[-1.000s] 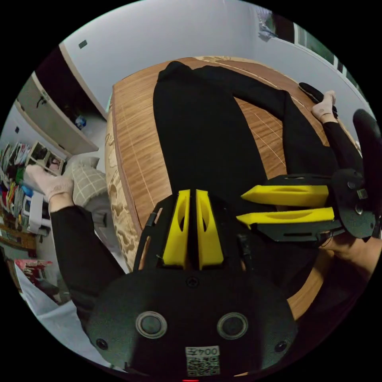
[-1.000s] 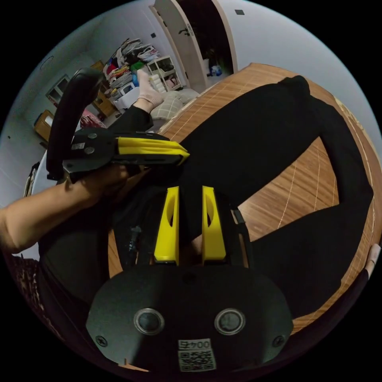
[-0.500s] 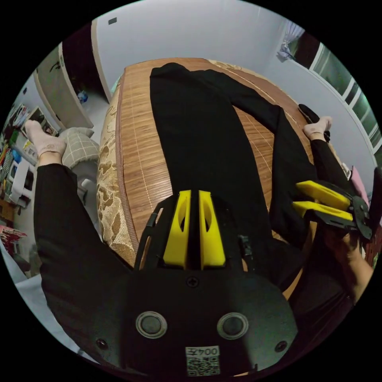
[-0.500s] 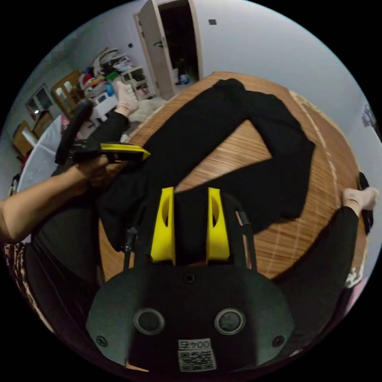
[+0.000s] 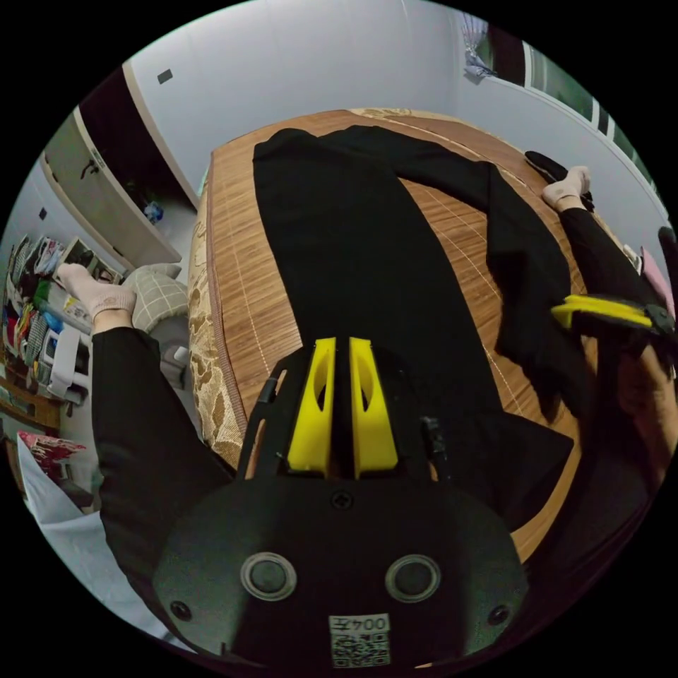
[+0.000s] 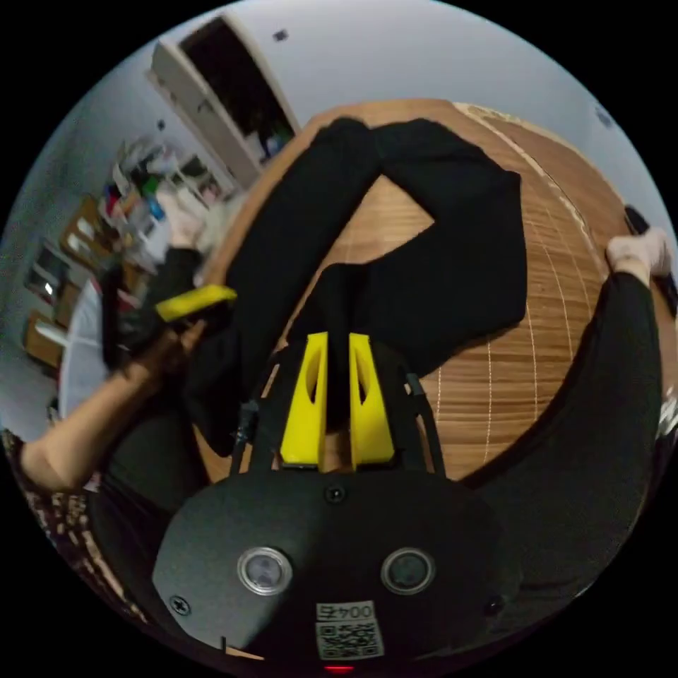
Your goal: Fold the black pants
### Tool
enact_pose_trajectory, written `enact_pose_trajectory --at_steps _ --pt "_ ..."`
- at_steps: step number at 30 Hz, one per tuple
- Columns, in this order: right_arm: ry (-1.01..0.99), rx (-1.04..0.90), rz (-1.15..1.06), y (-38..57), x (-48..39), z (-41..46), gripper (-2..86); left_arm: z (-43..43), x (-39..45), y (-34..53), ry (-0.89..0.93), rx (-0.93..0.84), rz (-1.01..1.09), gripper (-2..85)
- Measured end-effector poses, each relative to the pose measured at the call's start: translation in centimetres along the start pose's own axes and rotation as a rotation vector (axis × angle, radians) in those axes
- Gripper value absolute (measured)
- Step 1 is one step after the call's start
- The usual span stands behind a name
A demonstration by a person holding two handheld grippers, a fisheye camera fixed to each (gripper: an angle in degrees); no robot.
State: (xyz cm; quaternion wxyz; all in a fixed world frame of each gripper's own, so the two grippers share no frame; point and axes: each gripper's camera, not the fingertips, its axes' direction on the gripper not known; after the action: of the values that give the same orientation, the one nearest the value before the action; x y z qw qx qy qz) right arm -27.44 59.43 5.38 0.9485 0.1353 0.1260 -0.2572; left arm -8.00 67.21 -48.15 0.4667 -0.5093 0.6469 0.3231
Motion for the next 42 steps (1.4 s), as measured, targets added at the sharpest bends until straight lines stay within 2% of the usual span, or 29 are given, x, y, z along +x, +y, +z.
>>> enact_pose_trajectory --at_steps 1,3,4,6,8,11,12,14,16,18,20,25,33,38,42 --pt "-0.051 0.053 0.037 0.3 0.7 -1.5 5.4 0.0 -0.2 0.1 0.003 0.0 -0.002 3.0" --pt "-0.178 0.307 0.191 2.3 3.9 -8.6 5.4 0.2 -0.9 0.5 0.018 -0.002 -0.011 3.0" --pt "-0.19 0.371 0.232 3.1 4.9 -10.5 5.4 0.2 -1.0 0.6 0.021 -0.002 -0.013 3.0" --pt "-0.148 0.6 0.422 7.2 9.1 -17.5 5.5 0.3 -1.6 1.0 0.03 -0.004 -0.017 3.0" --pt "-0.05 0.677 0.547 10.5 12.2 -21.1 4.8 0.3 -1.9 1.2 0.032 -0.006 -0.019 2.9" --pt "0.075 0.618 0.709 14.6 16.3 -24.0 3.2 0.4 -2.3 1.6 0.033 -0.007 -0.019 2.9" --pt "0.124 0.63 0.693 15.8 16.6 -25.0 5.1 0.4 -2.5 1.8 0.033 -0.008 -0.02 2.8" --pt "0.206 0.634 0.567 16.0 15.6 -26.1 7.6 0.4 -2.7 2.0 0.034 -0.009 -0.02 2.6" --pt "0.291 0.557 0.405 14.3 14.1 -26.0 10.1 0.4 -2.9 2.2 0.034 -0.01 -0.02 2.5" --pt "0.334 0.399 0.207 11.3 12.8 -24.8 11.6 0.4 -3.1 2.5 0.031 -0.011 -0.019 2.4" --pt "0.351 0.289 0.111 9.5 12.7 -23.6 12.4 0.4 -3.3 2.7 0.031 -0.011 -0.019 2.3" --pt "0.39 0.015 0.093 7.5 15.2 -20.2 13.6 0.3 -3.7 3.1 0.033 -0.012 -0.021 2.2" --pt "0.193 0.143 0.222 9.5 19.1 -22.0 11.4 0.1 -4.2 3.7 0.045 -0.014 -0.029 2.3" --pt "0.167 0.144 0.269 8.3 20.3 -21.7 6.3 -0.1 -4.2 3.9 0.04 -0.013 -0.027 2.4" --pt "0.118 0.115 0.27 5.4 19.8 -22.3 5.4 -0.2 -4.2 4.0 0.04 -0.014 -0.028 2.4"
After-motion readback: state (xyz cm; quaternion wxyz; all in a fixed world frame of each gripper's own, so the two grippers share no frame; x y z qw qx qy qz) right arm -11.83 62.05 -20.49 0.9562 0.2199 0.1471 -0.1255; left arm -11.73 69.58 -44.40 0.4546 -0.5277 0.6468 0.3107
